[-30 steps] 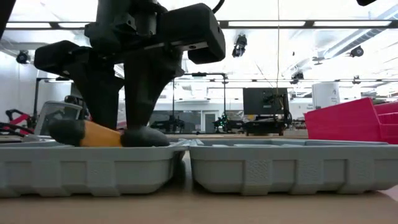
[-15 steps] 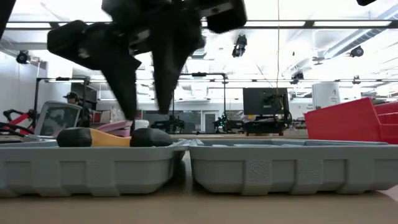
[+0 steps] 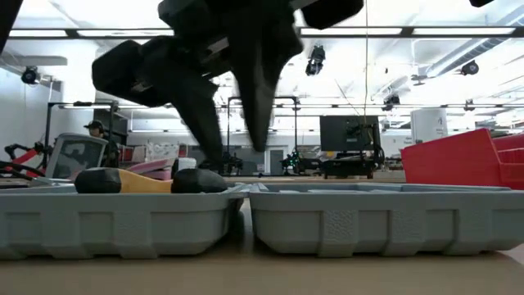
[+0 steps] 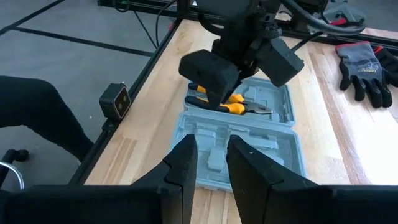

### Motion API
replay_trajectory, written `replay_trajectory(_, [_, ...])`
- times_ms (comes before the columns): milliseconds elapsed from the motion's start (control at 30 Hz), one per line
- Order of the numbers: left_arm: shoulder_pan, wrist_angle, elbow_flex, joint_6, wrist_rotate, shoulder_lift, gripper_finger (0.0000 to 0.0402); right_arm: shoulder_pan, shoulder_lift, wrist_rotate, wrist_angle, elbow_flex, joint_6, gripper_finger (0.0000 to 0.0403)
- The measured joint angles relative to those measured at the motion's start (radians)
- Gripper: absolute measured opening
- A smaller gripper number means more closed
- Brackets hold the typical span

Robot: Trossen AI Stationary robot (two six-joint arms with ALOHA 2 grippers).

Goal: Prefit tool cases
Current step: Put the pliers into the pre-fit tool case

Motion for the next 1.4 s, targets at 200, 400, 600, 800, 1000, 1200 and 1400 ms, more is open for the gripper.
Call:
replay_trajectory(200, [0.0, 0.003, 0.0, 0.013, 0.0, 0.0, 0.013, 0.0, 0.0, 0.0, 0.001, 0.0, 0.0, 0.0074])
replay_trajectory(400, [0.0, 0.004, -0.003, 0.04, 0.003, 0.021, 0.0122, 0.0, 0.0, 0.0, 0.0, 0.0, 0.003, 0.0082])
replay_trajectory(600, [0.008, 0.003, 0.003, 0.083, 0.015, 0.064, 0.0116, 0.0, 0.0, 0.0, 0.001, 0.0, 0.002, 0.0075])
replay_trajectory(800, [0.017, -0.052, 0.001, 0.094, 0.018, 0.063, 0.0116, 0.0, 0.0, -0.002, 0.0, 0.0, 0.002, 0.0069])
replay_trajectory(1000, [0.018, -0.059, -0.004, 0.065, 0.019, 0.037, 0.0116, 0.0, 0.0, -0.003, 0.001, 0.0, 0.003, 0.0078])
replay_trajectory(1200, [0.009, -0.084, -0.005, 0.014, 0.044, 0.033, 0.0116, 0.0, 0.0, -0.003, 0.0, 0.0, 0.004, 0.0082])
replay_trajectory(1400, [0.006, -0.132, -0.005, -0.038, 0.065, 0.031, 0.0116, 0.0, 0.0, -0.002, 0.0, 0.0, 0.003, 0.0073])
